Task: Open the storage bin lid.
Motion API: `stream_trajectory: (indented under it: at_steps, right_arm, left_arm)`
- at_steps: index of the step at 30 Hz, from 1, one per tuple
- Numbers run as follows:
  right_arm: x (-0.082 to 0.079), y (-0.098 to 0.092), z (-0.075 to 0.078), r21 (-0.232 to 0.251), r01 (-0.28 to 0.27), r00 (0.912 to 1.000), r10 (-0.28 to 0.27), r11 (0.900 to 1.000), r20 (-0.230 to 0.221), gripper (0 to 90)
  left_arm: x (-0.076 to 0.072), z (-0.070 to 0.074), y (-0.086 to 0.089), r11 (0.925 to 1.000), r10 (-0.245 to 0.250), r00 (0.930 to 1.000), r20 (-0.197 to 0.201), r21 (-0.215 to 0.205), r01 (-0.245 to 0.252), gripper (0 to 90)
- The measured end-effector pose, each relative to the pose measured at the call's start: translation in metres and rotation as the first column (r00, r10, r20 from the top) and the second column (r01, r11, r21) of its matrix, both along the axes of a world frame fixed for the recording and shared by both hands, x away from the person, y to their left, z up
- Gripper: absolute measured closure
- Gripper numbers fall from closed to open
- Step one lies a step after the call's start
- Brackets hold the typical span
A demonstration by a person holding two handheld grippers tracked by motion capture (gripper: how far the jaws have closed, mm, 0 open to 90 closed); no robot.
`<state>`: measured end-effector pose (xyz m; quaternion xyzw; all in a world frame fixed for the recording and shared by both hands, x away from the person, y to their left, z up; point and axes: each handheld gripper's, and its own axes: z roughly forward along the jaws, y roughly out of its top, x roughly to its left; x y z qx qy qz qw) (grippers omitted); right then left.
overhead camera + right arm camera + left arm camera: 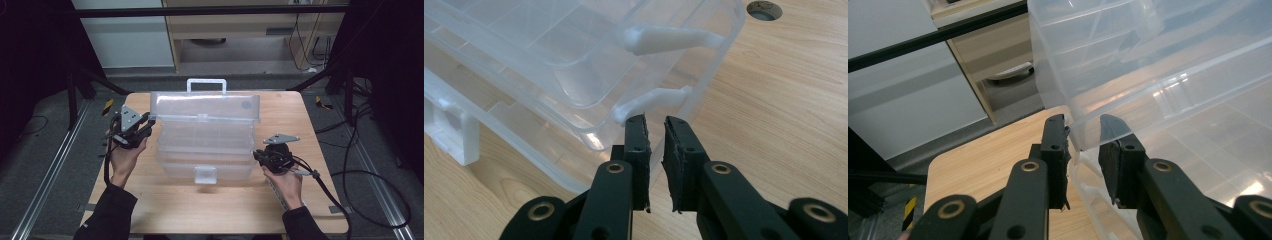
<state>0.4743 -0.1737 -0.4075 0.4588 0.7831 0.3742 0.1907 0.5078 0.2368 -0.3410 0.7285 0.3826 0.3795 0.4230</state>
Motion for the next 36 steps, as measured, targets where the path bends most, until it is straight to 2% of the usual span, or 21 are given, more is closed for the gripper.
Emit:
stream_trajectory:
  at_steps: [11, 14, 19, 26, 36]
  right_arm:
    - [0.0, 0.0, 0.0, 0.001, 0.002, 1.0, -0.002, 1.0, -0.001, 80.5]
    - [0.0, 0.0, 0.0, 0.003, 0.005, 1.0, -0.005, 1.0, -0.002, 80.0]
    - [0.0, 0.002, -0.001, -0.004, 0.013, 0.9999, -0.013, 1.0, 0.006, 78.9]
    - [0.002, 0.003, -0.002, 0.0, 0.024, 0.9997, -0.024, 1.0, -0.002, 77.5]
    - [0.004, 0.001, -0.002, 0.001, 0.016, 0.9998, -0.016, 1.0, -0.011, 77.5]
  left_arm:
    - [0.005, 0.006, -0.003, 0.9999, 0.013, 0.9999, 0.008, 0.006, -0.013, 73.8]
    - [0.007, 0.007, -0.004, 0.9998, 0.02, 0.9998, -0.005, 0.0, -0.02, 74.1]
    - [0.009, 0.009, -0.004, 0.9998, 0.018, 0.9998, 0.013, 0.01, -0.018, 74.5]
    - [0.012, 0.012, -0.005, 0.9994, 0.024, 0.9997, 0.011, 0.024, -0.024, 75.5]
    - [0.017, 0.015, -0.006, 0.9993, 0.034, 0.9994, 0.01, 0.018, -0.034, 76.7]
